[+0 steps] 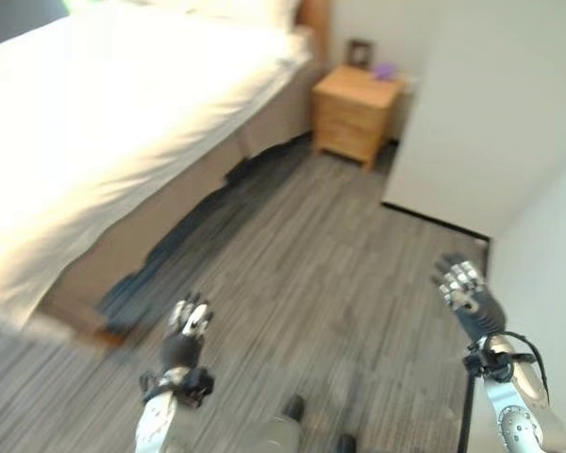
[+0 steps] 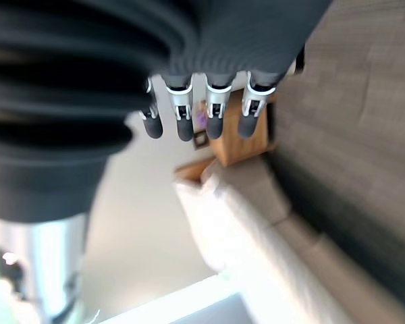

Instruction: Pick up bed clothes into laundry basket.

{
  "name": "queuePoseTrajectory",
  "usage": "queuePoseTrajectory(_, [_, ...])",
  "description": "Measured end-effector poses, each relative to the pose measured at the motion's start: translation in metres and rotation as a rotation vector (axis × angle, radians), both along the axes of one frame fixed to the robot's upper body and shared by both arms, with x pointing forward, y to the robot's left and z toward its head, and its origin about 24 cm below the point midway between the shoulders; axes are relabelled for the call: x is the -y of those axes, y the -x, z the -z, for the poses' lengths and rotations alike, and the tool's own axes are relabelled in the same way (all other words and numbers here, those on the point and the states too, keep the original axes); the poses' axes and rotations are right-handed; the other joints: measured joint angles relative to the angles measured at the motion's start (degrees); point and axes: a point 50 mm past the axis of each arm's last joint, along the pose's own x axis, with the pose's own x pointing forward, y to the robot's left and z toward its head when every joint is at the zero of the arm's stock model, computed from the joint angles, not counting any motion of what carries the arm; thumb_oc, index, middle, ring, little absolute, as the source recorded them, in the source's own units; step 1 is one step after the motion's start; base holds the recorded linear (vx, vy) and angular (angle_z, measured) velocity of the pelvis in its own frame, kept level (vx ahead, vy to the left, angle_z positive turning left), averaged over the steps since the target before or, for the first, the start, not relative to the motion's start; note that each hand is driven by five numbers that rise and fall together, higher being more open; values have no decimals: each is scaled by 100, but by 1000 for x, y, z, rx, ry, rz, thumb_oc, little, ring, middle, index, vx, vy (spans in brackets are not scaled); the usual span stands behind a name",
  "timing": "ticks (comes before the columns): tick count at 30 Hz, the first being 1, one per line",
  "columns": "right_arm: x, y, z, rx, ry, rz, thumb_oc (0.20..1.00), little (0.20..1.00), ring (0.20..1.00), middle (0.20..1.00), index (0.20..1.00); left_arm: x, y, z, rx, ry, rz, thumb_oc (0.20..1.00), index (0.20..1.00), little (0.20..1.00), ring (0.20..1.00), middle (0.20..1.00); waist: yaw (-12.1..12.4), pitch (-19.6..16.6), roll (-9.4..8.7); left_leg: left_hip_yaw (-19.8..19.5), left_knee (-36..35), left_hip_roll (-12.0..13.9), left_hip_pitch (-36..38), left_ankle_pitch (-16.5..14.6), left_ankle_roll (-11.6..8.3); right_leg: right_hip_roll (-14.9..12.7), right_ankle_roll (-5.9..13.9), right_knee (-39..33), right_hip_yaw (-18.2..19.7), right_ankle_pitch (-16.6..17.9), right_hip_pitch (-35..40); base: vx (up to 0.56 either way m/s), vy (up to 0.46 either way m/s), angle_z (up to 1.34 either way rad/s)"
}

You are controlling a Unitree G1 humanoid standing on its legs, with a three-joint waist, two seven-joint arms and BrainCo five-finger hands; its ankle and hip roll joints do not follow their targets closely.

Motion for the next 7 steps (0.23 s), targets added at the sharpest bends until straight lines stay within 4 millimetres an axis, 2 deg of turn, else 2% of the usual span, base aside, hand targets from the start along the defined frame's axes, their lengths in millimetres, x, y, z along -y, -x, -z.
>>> queuePoseTrajectory(1, [3,-5,-7,27,16,7,1000,1000,1000,1000,1000,1,0,-3,13,-6,6,1000,1000,1000,1000,1000,-48,-13,218,175,-233,235,244,108,-6,147,30,22,-128,-117,-5,15,65,99])
queuePoseTrajectory(2, [9,-9,-12,52,26,33,1000,1000,1000,1000,1000,4,0,-6,20,-12,8,1000,1000,1000,1000,1000,2,-45,572,90,-654,455,572,348,-98,321,88,192,-229,-134,-127,57,71,83])
queuePoseTrajectory(3, [12,-14,-5,29,2,76,1000,1000,1000,1000,1000,6,-2,-5,10,-25,15,1000,1000,1000,1000,1000,-30,-3,573,-51,-1152,338,632,735,-224,222,190,374,-317,-87,-328,46,54,46])
queuePoseTrajectory(4, [11,-15,6,-17,-15,86,1000,1000,1000,1000,1000,4,-2,-6,5,-44,14,1000,1000,1000,1000,1000,-47,-5,572,-212,-1352,254,725,915,-67,166,241,406,-305,-49,-320,60,58,29])
queuePoseTrajectory(5, [10,-13,13,-54,-24,89,1000,1000,1000,1000,1000,4,-1,-6,4,-48,12,1000,1000,1000,1000,1000,-52,9,518,-292,-1423,224,801,970,-27,130,241,405,-302,-50,-273,31,77,-10])
queuePoseTrajectory(6, [1,-8,31,-137,-50,74,1000,1000,1000,1000,1000,-3,0,-8,3,-105,3,1000,1000,1000,1000,1000,-70,14,332,-388,-1380,143,919,964,-29,68,277,277,-228,-24,-100,6,73,-34])
queuePoseTrajectory(7, [-7,-8,37,-165,-59,51,1000,1000,1000,1000,1000,-9,0,-10,4,-126,-10,1000,1000,1000,1000,1000,-91,10,221,-411,-1335,104,919,964,-29,36,302,234,-145,-1,-89,-18,73,-51])
